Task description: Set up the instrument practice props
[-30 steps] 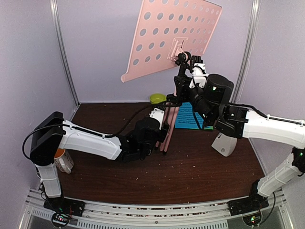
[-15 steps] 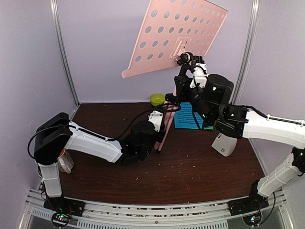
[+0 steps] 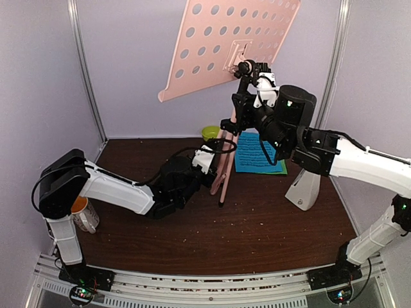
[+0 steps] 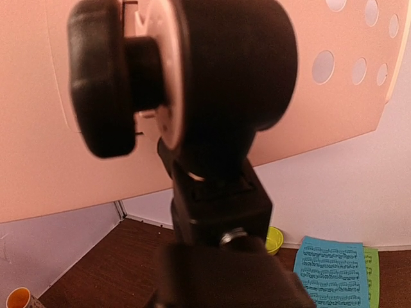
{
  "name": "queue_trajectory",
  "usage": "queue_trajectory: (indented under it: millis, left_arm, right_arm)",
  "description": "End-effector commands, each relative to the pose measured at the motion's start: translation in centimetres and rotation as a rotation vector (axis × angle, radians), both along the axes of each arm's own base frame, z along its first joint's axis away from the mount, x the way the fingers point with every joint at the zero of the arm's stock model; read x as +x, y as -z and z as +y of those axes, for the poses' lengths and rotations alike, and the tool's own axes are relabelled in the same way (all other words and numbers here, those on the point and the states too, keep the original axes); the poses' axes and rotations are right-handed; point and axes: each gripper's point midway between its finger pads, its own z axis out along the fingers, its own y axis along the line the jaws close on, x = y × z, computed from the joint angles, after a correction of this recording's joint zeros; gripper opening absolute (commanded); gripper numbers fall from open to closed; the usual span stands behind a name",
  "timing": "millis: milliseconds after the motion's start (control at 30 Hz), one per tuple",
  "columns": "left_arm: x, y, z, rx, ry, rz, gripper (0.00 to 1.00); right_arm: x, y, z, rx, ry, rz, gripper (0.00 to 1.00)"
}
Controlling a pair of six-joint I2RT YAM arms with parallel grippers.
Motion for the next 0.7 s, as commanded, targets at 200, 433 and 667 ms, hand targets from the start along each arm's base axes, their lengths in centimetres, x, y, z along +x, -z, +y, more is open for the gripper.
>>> queue_trajectory:
  millis: [200,433,667]
  left_arm:
    - [-2.5,6.4,-1.2,0.437,0.300,-0.024,0.00]
    - [-3.0,9.4,-0.2,0.540,0.351,-0.015,0.00]
    - [-2.2,10.7,1.2,0.613,0.305,-0.016,0.00]
  right_arm:
    - [-2.3,-13.9,-1.4,0.156,-0.054,-0.267,0.00]
    - [-1.6,-13.9,0.5,0.046,-0.101,-0.263,0.00]
    - [-1.3,-11.9,2.1,0.005,-0.161,-0.247,0.00]
